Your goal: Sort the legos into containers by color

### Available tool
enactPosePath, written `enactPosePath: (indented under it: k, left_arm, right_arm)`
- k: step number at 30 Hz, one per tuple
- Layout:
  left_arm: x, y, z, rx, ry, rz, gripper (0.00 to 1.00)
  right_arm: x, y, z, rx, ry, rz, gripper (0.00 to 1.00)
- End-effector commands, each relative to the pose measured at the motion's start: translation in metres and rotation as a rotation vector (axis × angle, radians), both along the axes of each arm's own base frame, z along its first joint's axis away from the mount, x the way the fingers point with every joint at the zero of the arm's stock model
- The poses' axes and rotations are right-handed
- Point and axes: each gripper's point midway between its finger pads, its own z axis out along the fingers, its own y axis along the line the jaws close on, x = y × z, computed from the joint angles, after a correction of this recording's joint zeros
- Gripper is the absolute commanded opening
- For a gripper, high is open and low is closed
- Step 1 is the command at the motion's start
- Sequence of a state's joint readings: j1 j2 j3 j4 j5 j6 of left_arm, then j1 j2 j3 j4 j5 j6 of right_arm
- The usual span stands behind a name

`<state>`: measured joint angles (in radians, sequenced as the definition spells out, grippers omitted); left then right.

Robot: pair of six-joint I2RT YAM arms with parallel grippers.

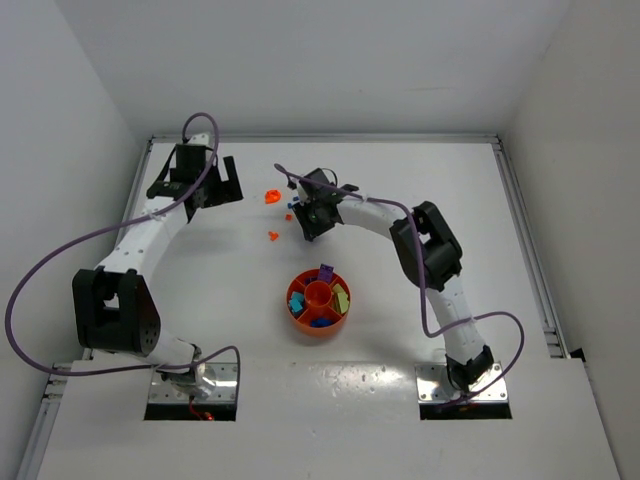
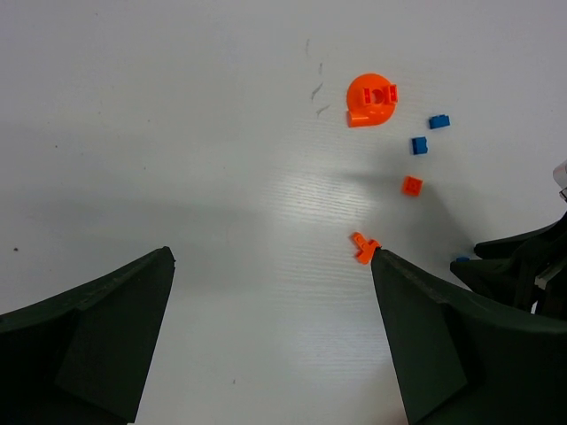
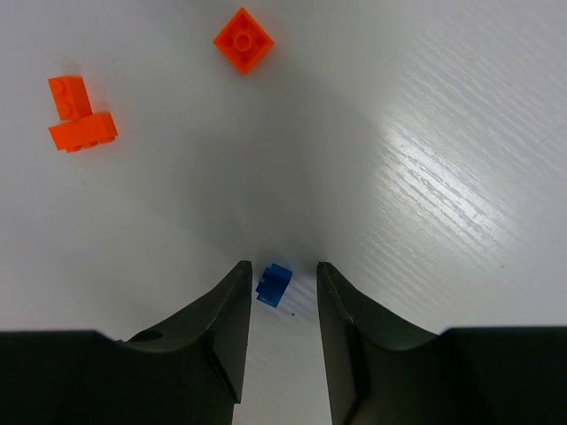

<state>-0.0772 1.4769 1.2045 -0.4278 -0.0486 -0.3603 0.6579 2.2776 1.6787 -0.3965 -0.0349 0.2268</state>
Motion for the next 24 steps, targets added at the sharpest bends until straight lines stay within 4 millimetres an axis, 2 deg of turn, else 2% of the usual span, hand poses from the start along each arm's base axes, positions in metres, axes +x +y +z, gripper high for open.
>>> enactPosePath:
  k: [1,3,6,7,12,13,24]
  left_arm:
    - [0.004,0.004,0.014,-0.006,-0.053,0.01,1.0]
    - [0.005,0.004,0.01,-0.006,-0.043,0.01,1.0]
    - [0.006,0.002,0.014,-0.013,-0.052,0.001,1.0]
    - [0.007,0.002,0.01,-0.012,-0.041,0.001,1.0]
    - [0.008,0.0,0.005,-0.018,-0.03,-0.007,1.0]
    - [0.008,0.0,0.005,-0.019,-0.03,-0.007,1.0]
    - [0.012,-0.002,0.003,-0.018,-0.028,-0.021,1.0]
  right_arm:
    - [0.005,0.006,-0.003,0.012,-0.001,-0.018,0.36]
    - [0.004,0.005,-0.004,0.006,0.007,-0.018,0.33]
    - [-0.007,-0.002,-0.011,-0.006,0.043,-0.021,0.33]
    - [-0.01,-0.004,-0.015,-0.013,0.051,-0.022,0.33]
    - [-0.021,-0.012,-0.01,-0.019,0.06,-0.022,0.31]
    - [-0.025,-0.015,-0.013,-0.027,0.069,-0.022,0.31]
    - [-0.024,-0.016,-0.013,-0.033,0.064,-0.026,0.3]
